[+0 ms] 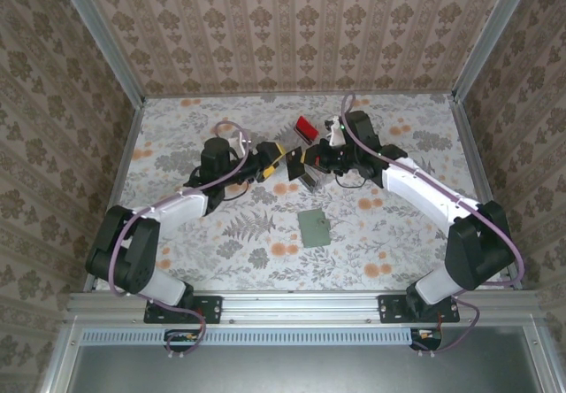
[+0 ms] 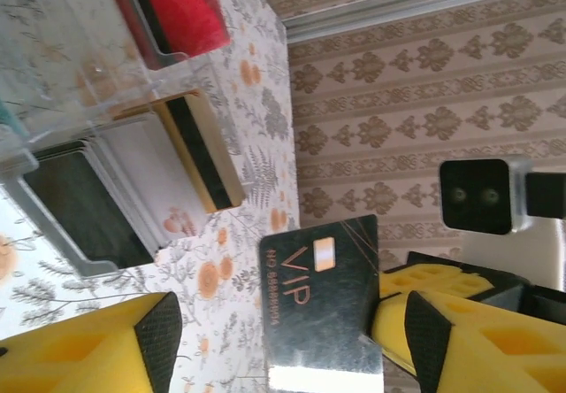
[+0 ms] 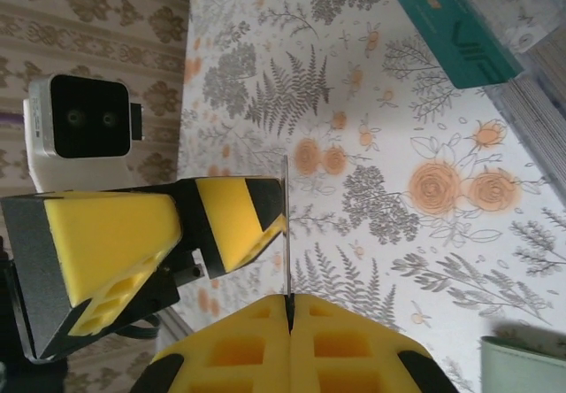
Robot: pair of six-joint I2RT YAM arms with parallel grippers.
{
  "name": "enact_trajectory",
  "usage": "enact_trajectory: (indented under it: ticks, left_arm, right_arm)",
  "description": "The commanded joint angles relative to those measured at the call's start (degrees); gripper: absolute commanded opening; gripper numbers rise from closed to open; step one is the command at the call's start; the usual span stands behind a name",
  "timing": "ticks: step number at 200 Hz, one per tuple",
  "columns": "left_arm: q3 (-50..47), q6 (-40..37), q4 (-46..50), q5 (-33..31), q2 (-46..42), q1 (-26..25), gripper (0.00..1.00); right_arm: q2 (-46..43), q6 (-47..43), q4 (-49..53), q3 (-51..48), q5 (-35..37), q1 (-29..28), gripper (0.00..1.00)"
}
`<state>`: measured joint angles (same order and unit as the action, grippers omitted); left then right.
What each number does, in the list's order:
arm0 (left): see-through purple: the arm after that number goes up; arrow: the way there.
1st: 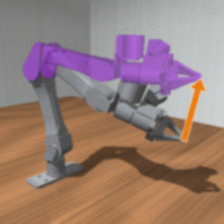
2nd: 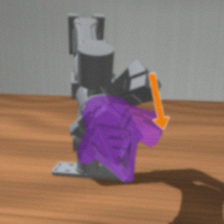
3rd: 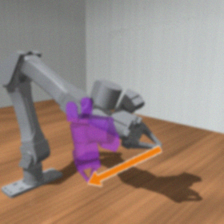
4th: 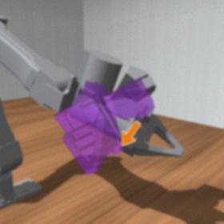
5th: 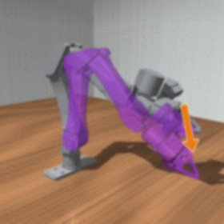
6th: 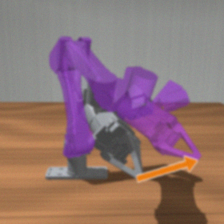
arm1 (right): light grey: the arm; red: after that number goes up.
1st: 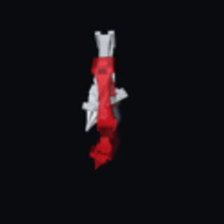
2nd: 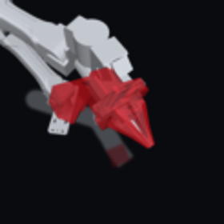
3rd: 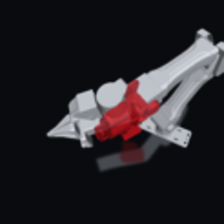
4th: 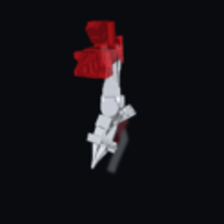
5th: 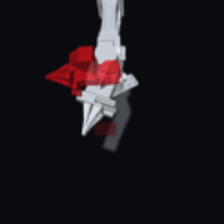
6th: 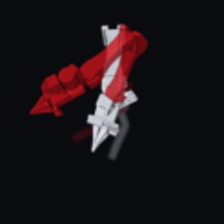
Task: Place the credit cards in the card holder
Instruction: Pick up the credit card from the storage box.
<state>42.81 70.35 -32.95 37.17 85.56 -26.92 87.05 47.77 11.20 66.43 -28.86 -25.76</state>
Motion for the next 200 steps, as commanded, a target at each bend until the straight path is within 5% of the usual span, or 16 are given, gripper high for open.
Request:
enact_trajectory:
  ticks: [1, 40, 111, 153, 200]
  left_arm:
    - [1.99, 2.61, -4.49, 2.86, 0.77, -0.24, 0.69]
    - [2.35, 2.84, -4.44, 3.29, 1.26, -1.03, 0.58]
    - [3.09, 4.59, -4.75, 3.00, 0.48, -1.47, 0.00]
    - [3.57, 8.69, -5.72, 4.38, 0.63, -1.38, 0.00]
    - [3.29, 12.51, -10.76, 5.37, 1.15, -1.38, 0.00]
  right_arm:
    - [-2.23, 6.99, -8.22, -2.48, -4.75, 0.62, 0.00]
    - [-1.57, 10.23, -11.93, -3.76, -6.06, 0.67, 0.00]
    - [-0.84, 13.65, -15.63, -5.68, -8.26, 1.72, 0.12]
    - [-0.82, 13.80, -17.48, -5.72, -11.61, 2.78, 0.31]
    - [1.60, 14.80, -18.43, -5.57, -13.33, 3.32, 0.34]
